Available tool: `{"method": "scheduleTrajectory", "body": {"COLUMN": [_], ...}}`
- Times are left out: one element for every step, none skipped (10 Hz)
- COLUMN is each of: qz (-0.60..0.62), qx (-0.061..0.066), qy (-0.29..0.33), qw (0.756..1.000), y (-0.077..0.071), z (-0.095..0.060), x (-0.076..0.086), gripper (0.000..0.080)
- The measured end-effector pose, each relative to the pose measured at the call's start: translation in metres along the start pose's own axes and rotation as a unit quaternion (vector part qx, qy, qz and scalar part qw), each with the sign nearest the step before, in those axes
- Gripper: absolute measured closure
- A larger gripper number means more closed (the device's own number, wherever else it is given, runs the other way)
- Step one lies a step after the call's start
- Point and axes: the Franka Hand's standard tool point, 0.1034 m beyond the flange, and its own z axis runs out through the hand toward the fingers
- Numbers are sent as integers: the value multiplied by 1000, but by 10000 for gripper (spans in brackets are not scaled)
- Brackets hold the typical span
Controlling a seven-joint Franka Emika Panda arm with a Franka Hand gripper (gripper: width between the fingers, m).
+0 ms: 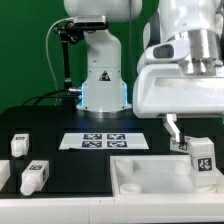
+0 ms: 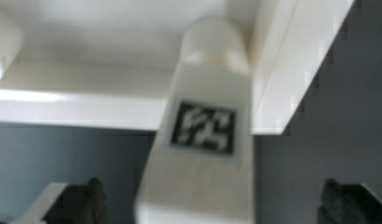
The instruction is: Assemble one leg
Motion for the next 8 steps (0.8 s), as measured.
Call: {"method": "scheduleTrajectory", "body": {"qz": [7, 10, 30, 42, 43, 44, 44, 49], "qx": [7, 10, 12, 13, 13, 14, 14, 12], "qy": [-59, -85, -138, -174, -204, -239, -246, -249], "qw": [998, 996, 990, 984, 978, 970, 968, 967], "y": [-6, -6, -5, -8, -7, -5, -1, 13], "z": [2, -1, -5, -11, -10, -11, -9, -4], "x": [4, 16, 16, 19, 16, 13, 16, 14], "gripper": [164, 152, 152, 152, 150, 150, 150, 150]}}
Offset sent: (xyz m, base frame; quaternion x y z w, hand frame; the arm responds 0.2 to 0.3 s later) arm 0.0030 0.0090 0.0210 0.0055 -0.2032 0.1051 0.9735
